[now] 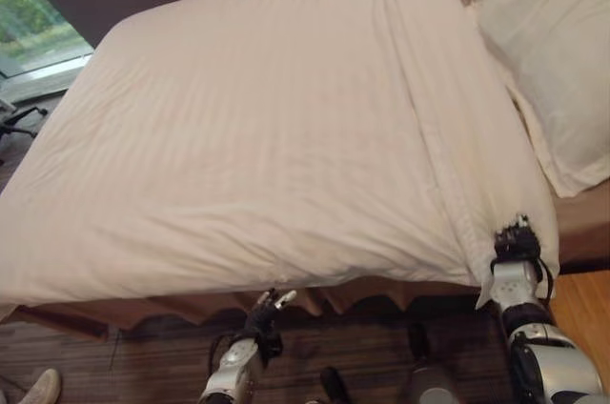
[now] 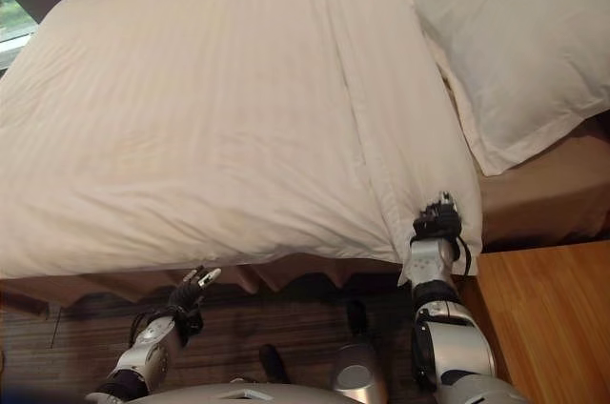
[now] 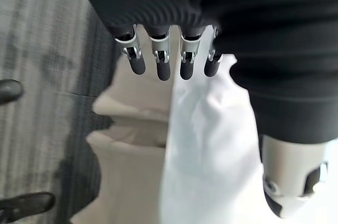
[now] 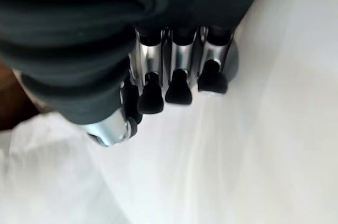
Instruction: Making the bed.
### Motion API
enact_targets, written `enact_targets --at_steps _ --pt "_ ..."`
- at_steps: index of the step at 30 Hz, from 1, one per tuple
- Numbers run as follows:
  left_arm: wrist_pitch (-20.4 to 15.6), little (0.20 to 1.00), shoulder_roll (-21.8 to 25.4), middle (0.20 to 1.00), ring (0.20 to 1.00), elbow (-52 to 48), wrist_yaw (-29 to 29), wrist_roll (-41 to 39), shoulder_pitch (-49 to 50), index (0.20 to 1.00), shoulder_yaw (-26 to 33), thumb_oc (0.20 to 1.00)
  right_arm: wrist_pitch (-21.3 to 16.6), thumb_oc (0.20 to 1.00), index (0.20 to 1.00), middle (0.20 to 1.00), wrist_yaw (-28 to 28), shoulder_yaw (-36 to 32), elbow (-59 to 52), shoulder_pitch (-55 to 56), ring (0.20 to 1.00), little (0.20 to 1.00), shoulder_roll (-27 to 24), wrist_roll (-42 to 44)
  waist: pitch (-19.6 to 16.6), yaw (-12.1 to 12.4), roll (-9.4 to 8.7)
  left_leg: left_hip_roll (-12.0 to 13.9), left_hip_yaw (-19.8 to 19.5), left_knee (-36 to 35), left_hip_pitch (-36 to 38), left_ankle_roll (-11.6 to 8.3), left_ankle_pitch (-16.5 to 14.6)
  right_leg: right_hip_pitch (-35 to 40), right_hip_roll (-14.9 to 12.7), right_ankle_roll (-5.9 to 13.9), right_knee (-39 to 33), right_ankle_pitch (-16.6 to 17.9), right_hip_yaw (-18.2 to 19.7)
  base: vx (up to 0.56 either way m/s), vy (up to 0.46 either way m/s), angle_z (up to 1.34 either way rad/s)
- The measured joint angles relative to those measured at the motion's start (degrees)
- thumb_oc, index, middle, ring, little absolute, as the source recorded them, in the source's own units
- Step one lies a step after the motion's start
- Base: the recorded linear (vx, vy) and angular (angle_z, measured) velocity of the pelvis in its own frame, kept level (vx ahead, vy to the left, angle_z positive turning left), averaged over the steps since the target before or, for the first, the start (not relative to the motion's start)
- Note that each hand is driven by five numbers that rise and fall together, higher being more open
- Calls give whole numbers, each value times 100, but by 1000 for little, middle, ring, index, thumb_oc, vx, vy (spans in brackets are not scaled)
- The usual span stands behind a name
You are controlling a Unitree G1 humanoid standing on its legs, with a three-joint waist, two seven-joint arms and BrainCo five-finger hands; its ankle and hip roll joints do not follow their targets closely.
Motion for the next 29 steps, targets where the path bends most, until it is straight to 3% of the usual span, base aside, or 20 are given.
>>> enact_targets --at_steps 1,2,7,9,10,11,12,14,16,19,23,29 --pt "-2 1000 -1 1000 1000 1 8 -67 0 1000 33 1000 104 200 200 200 -114 -71 236 124 200 200 -17 5 1 -29 2 -7 72 0 -13 5 -16 -58 -2 9 0 11 65 3 21 -30" --pt "1 1000 -4 1000 1000 -2 17 -95 -1 1000 103 1000 242 1000 1000 1000 -220 -107 413 504 1000 1000 -60 -4 21 -153 42 -30 132 0 -73 13 -22 -163 -10 27 0 31 119 1 15 -32" --pt "-11 1000 -16 1000 1000 -55 173 -447 35 1000 242 1000 416 1000 1000 1000 -426 236 384 1220 1000 1000 -171 -570 144 -358 113 -29 371 -1 -64 42 -42 -289 32 49 0 83 362 -142 171 -28" --pt "-247 1000 -371 1000 1000 216 268 -550 -43 1000 422 1000 505 1000 1000 1000 -387 373 248 1448 1000 1000 -334 -1366 317 -367 58 -60 230 5 84 71 -56 -182 24 33 145 139 263 -189 158 5" --pt "-79 1000 -420 1000 1000 46 201 -549 181 1000 395 1000 743 1000 1000 1000 -430 782 -328 1880 1000 1000 -474 -1928 340 -321 -10 -51 197 2 279 12 -129 64 37 47 42 76 246 -29 -9 11" --pt "-104 1000 -360 1000 1000 28 206 -548 262 1000 456 1000 637 1000 1000 1000 -399 918 -462 1973 1000 1000 -513 -2210 335 -299 -26 -28 205 1 356 1 -143 136 18 9 11 37 277 0 0 0" --pt "-91 1000 -341 1000 1000 38 213 -535 305 1000 485 1000 611 1000 1000 1000 -385 980 -477 1917 1000 1000 -502 -2379 320 -294 -200 -22 223 2 367 18 -158 137 37 10 12 35 279 -11 19 -13" --pt "-45 1000 -228 1000 1000 17 186 -426 300 1000 314 1000 824 1000 1000 1000 -390 1538 -905 1833 1000 1000 -507 -2888 263 -270 -366 -15 225 2 365 29 -146 137 35 15 37 58 251 -8 8 -4" --pt "-39 1000 -254 1000 1000 -120 171 -127 327 1000 298 1000 834 1000 1000 1000 -244 1972 -1771 2024 1000 1000 -487 -3670 205 -258 -644 15 201 2 464 35 -129 237 54 9 16 64 229 1 39 6" --pt "-29 1000 -221 1000 1000 -218 173 312 458 1000 168 1000 775 1000 1000 1000 -158 2154 -2306 2158 1000 1000 -453 -4222 55 -245 -859 34 195 1 538 35 -129 322 61 9 8 63 219 1 20 2" --pt "22 1000 -168 1000 1000 -720 188 709 672 1000 142 1000 817 1000 1000 1000 -155 2161 -2775 2456 1000 1000 -369 -4430 -75 -223 -970 31 54 2 558 38 -127 435 37 17 10 48 82 12 20 16" --pt "46 1000 103 1000 1000 -1308 190 1424 802 1000 -99 1000 784 1000 1000 1000 -38 2290 -3129 2852 1000 1000 -356 -4914 -219 -225 -963 42 -87 1 754 45 -124 716 27 46 9 -9 -65 19 28 13"
